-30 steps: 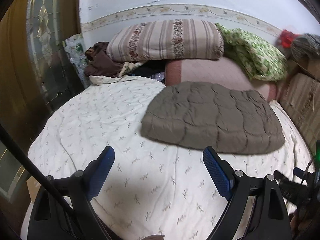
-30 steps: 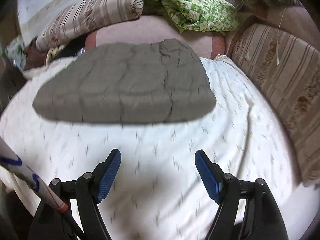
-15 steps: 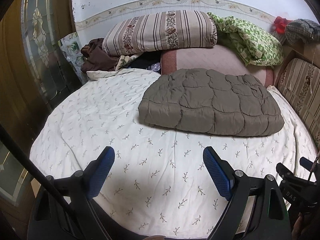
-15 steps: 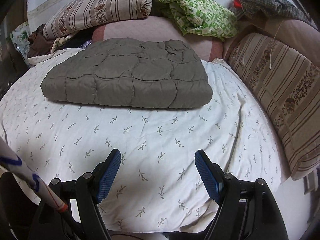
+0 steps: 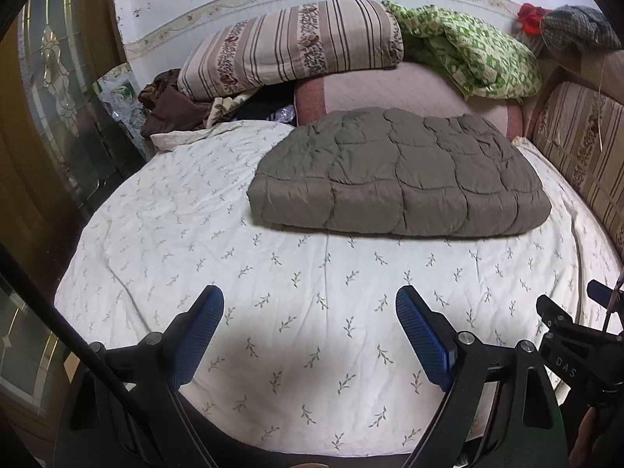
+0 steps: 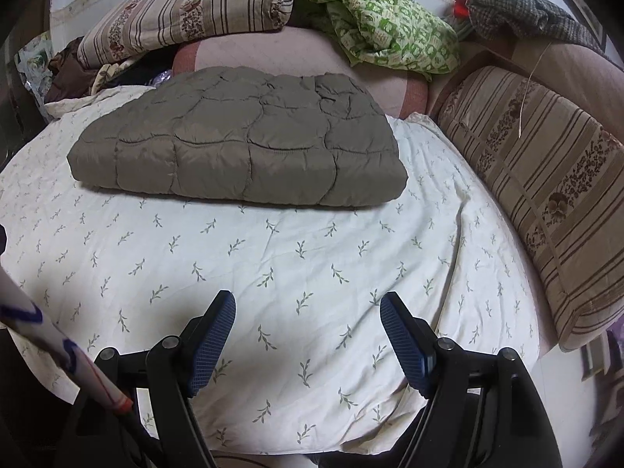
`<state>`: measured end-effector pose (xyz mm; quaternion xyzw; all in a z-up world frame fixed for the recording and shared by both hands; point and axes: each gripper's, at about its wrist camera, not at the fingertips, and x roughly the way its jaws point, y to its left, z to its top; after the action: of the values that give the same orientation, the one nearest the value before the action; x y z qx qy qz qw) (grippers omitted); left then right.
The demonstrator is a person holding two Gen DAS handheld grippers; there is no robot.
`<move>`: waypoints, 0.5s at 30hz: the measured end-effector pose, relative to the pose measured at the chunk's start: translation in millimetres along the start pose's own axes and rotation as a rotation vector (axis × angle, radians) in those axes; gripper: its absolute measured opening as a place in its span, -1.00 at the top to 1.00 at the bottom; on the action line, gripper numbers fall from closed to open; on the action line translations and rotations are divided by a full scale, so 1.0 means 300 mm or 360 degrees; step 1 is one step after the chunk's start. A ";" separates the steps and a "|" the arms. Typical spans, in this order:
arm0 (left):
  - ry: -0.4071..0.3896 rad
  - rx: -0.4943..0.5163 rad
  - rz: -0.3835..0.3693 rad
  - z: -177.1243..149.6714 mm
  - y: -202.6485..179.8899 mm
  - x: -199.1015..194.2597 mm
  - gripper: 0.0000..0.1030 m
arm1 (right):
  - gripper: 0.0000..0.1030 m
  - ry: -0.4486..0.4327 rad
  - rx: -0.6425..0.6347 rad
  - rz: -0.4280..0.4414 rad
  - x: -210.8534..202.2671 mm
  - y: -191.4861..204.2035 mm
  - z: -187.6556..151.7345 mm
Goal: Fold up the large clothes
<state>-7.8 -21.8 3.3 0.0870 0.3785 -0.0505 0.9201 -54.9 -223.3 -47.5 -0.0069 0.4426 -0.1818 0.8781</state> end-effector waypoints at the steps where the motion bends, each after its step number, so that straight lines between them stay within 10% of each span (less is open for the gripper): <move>1: 0.0012 0.0005 -0.0004 -0.003 -0.005 0.006 -0.73 | -0.56 0.0007 0.0000 -0.0001 0.004 -0.001 -0.001; 15: 0.0113 0.0017 -0.0051 -0.025 -0.022 0.061 -0.73 | -0.56 0.0057 -0.0010 0.0006 0.029 0.019 -0.019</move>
<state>-1.2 -27.4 -15.7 0.0875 0.4120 -0.0641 0.9047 -52.7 -220.0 -58.7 -0.0057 0.4589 -0.1787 0.8703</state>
